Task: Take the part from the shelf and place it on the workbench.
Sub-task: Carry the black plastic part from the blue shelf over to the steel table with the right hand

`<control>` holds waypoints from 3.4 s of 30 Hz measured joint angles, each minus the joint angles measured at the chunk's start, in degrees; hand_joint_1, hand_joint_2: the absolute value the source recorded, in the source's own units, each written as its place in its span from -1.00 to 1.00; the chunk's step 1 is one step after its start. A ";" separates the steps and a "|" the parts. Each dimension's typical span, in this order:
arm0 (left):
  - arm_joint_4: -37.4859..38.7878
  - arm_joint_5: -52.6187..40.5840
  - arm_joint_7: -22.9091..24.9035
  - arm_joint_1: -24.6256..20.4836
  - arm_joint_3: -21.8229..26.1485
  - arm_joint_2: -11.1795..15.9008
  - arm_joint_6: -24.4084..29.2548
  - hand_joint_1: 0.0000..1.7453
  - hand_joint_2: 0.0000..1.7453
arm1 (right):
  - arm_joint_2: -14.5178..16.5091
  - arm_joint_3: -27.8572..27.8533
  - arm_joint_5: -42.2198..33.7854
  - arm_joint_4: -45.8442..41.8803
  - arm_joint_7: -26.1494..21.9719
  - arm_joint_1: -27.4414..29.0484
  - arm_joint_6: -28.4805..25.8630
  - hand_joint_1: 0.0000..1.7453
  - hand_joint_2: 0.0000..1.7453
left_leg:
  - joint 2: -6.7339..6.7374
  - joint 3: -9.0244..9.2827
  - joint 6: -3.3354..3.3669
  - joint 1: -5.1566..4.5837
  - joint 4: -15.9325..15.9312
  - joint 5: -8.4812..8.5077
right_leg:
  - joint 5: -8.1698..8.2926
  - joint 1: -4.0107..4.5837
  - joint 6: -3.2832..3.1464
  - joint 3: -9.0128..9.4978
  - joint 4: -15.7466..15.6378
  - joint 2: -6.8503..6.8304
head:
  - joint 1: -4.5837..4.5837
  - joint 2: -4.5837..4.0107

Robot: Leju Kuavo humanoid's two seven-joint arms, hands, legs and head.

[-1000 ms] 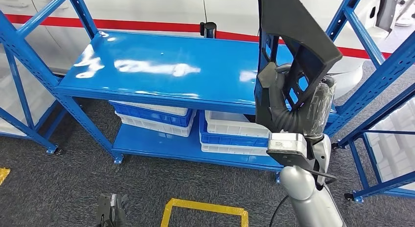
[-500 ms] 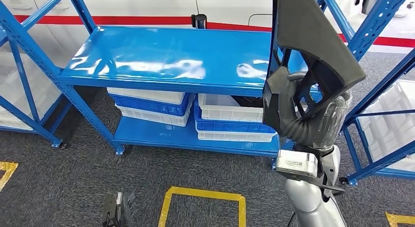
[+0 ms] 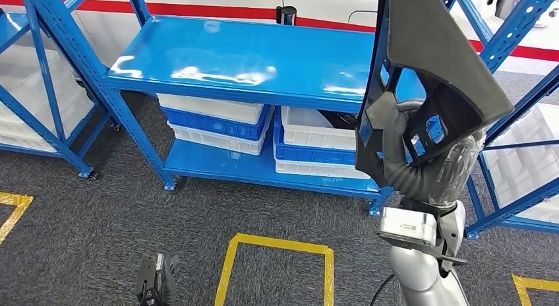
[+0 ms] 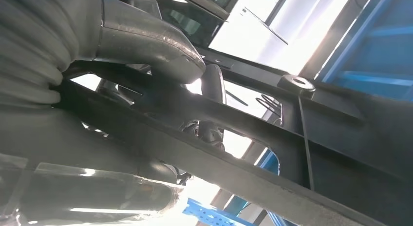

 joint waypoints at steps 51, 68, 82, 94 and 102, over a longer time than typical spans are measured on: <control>-1.06 -2.82 -2.07 3.02 2.92 0.62 -1.07 -1.00 -1.00 | -1.94 -9.57 -15.81 7.97 -6.94 3.46 2.18 1.00 1.00 | -0.69 2.55 -3.96 1.12 3.29 -4.16 | 8.61 0.28 -2.00 5.65 -15.70 -0.37 | -0.51 0.00; -1.21 -3.40 -3.41 3.05 3.89 1.28 -1.78 -1.00 -1.00 | -2.64 -10.05 -16.81 8.60 -7.45 4.76 1.79 1.00 1.00 | 0.19 -7.00 -3.30 1.52 0.27 6.81 | 1.80 -1.46 2.87 13.22 -14.31 0.19 | 0.18 0.00; -1.44 -0.14 -6.46 4.84 9.37 1.83 0.67 -1.00 -1.00 | 3.19 -6.88 -15.73 9.62 -7.72 4.36 4.18 1.00 1.00 | -0.59 1.84 -2.12 0.98 7.71 -4.36 | 9.41 0.87 -1.93 4.57 -15.24 -0.11 | -0.25 0.00; -1.95 -2.84 -6.37 4.89 11.15 1.56 -0.34 -1.00 -1.00 | 3.81 -7.71 -16.62 11.39 -6.79 0.36 6.07 1.00 1.00 | 0.32 -1.63 -1.03 0.71 -1.35 3.10 | 2.59 -0.61 1.09 0.96 0.29 -0.01 | 0.15 0.00; -2.32 -4.30 -6.21 4.61 11.15 1.52 -1.09 -1.00 -1.00 | 3.68 -8.75 -16.40 11.69 -6.85 0.21 6.00 1.00 1.00 | 0.42 -6.28 -3.75 1.23 -0.01 7.21 | 2.11 -0.85 -0.16 12.43 -15.99 0.05 | -0.10 0.00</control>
